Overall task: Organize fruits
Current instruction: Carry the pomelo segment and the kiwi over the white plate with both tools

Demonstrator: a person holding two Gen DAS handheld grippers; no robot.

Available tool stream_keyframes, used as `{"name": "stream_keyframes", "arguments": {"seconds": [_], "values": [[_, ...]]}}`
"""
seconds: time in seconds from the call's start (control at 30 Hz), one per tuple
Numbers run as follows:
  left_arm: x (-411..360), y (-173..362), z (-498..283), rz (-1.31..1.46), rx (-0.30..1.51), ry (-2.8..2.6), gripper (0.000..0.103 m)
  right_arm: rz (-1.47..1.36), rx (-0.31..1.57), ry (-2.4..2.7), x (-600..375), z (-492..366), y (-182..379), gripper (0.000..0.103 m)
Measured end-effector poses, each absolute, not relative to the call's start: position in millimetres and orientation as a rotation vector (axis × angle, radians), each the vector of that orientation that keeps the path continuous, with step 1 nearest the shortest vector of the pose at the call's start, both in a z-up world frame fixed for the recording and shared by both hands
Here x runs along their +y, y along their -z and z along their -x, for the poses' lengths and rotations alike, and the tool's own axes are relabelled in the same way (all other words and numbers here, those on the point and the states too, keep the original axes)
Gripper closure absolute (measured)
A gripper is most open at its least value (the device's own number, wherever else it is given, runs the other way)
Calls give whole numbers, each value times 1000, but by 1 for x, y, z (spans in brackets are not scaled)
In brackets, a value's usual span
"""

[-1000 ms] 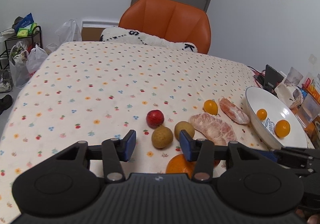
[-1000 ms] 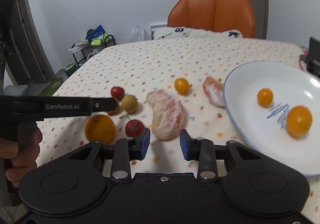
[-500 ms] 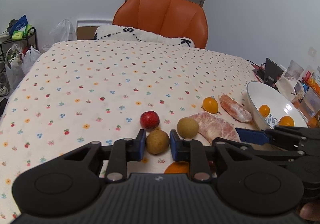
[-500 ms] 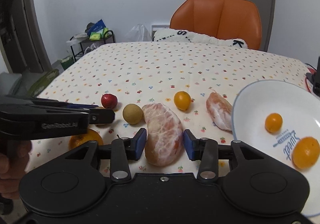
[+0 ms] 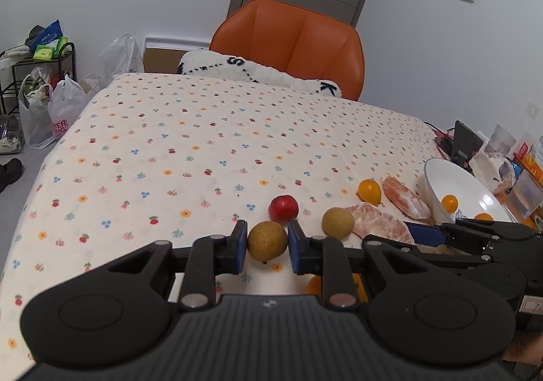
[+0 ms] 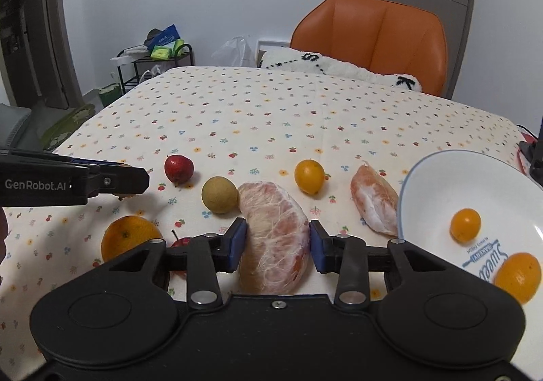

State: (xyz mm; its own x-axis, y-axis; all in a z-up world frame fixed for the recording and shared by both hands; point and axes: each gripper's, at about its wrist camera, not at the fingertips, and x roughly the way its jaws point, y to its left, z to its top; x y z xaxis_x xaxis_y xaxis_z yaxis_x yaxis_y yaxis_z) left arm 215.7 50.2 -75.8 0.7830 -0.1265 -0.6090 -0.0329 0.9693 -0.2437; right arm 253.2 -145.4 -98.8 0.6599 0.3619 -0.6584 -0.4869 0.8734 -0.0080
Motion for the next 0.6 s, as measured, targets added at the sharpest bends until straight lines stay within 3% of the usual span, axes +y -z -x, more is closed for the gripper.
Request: {"name": "stream_keyframes", "arguments": {"seconds": [0.6], "values": [[9, 40, -193, 212, 603, 82, 79, 51, 619, -448, -198, -228, 65, 66]]}}
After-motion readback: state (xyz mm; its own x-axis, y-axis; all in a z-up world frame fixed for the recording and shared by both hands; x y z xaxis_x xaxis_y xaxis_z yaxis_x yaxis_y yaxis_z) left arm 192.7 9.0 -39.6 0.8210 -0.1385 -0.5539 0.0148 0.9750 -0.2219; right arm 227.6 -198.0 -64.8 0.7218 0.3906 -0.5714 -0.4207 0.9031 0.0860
